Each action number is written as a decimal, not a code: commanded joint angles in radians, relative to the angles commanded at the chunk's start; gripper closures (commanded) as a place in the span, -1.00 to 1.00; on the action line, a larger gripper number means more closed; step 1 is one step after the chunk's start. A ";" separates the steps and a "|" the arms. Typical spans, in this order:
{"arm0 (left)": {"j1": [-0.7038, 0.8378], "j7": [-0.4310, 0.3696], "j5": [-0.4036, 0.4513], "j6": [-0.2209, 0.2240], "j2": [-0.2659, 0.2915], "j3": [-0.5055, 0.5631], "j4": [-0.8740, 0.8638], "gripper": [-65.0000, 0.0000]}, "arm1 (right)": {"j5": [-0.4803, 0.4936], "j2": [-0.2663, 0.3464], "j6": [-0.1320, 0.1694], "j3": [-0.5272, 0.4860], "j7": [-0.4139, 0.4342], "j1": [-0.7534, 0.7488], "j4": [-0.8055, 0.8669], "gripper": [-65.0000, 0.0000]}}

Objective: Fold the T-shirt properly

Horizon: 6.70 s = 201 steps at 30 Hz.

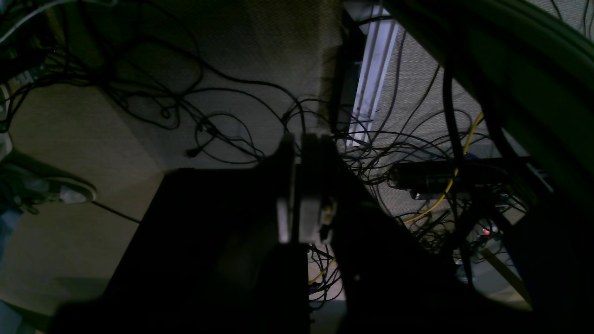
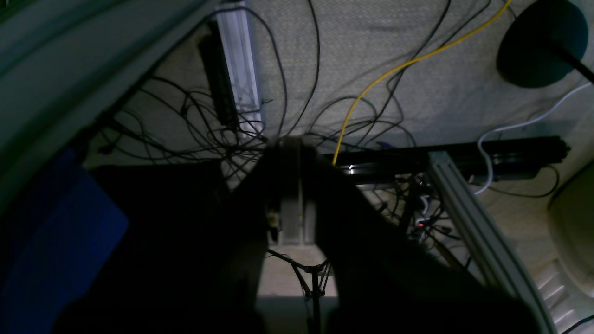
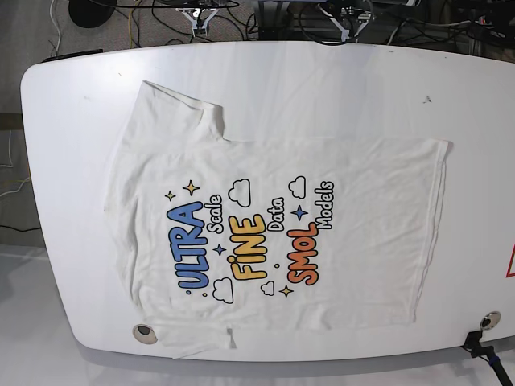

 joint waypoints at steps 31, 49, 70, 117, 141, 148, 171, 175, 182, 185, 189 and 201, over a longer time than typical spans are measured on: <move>0.013 -0.001 -0.039 -0.007 -0.013 -0.001 0.013 1.00 | -0.004 0.003 0.000 0.002 0.035 -0.002 0.009 1.00; 0.043 0.001 -0.032 -0.008 -0.017 -0.005 0.005 1.00 | -0.008 0.004 -0.003 0.001 0.054 -0.031 0.009 1.00; 0.081 -0.029 -0.039 -0.011 -0.025 -0.003 0.016 0.96 | -0.003 0.023 0.007 0.003 0.061 -0.077 0.039 1.00; 0.557 -0.030 -0.059 -0.038 -0.159 0.035 0.511 0.95 | 0.014 0.170 0.015 0.001 0.096 -0.319 0.185 1.00; 1.029 0.036 -0.061 -0.044 -0.228 0.019 1.287 1.00 | 0.061 0.290 0.013 0.005 -0.016 -0.846 1.048 1.00; 1.194 0.095 -0.047 -0.053 -0.265 0.001 1.627 1.00 | 0.074 0.355 0.009 0.020 -0.136 -1.014 1.409 1.00; 1.219 0.113 0.084 -0.063 -0.222 -0.221 2.130 0.98 | 0.058 0.396 -0.013 0.186 -0.290 -1.178 2.036 1.00; 1.137 0.136 0.023 -0.085 -0.218 -0.270 2.135 0.95 | 0.063 0.391 0.008 0.207 -0.323 -1.132 2.101 1.00; 1.048 0.207 0.006 -0.100 -0.214 -0.289 2.192 0.77 | 0.074 0.394 0.023 0.224 -0.336 -1.101 2.134 1.00; 0.996 0.254 0.007 -0.095 -0.212 -0.287 2.208 0.61 | 0.076 0.395 0.027 0.238 -0.339 -1.083 2.139 1.00; 0.926 0.314 0.006 -0.093 -0.213 -0.293 2.205 0.50 | 0.082 0.396 0.026 0.275 -0.344 -1.068 2.144 0.89; 0.736 0.460 0.016 -0.093 -0.179 -0.294 2.197 0.72 | 0.087 0.406 0.017 0.283 -0.359 -0.922 2.150 0.26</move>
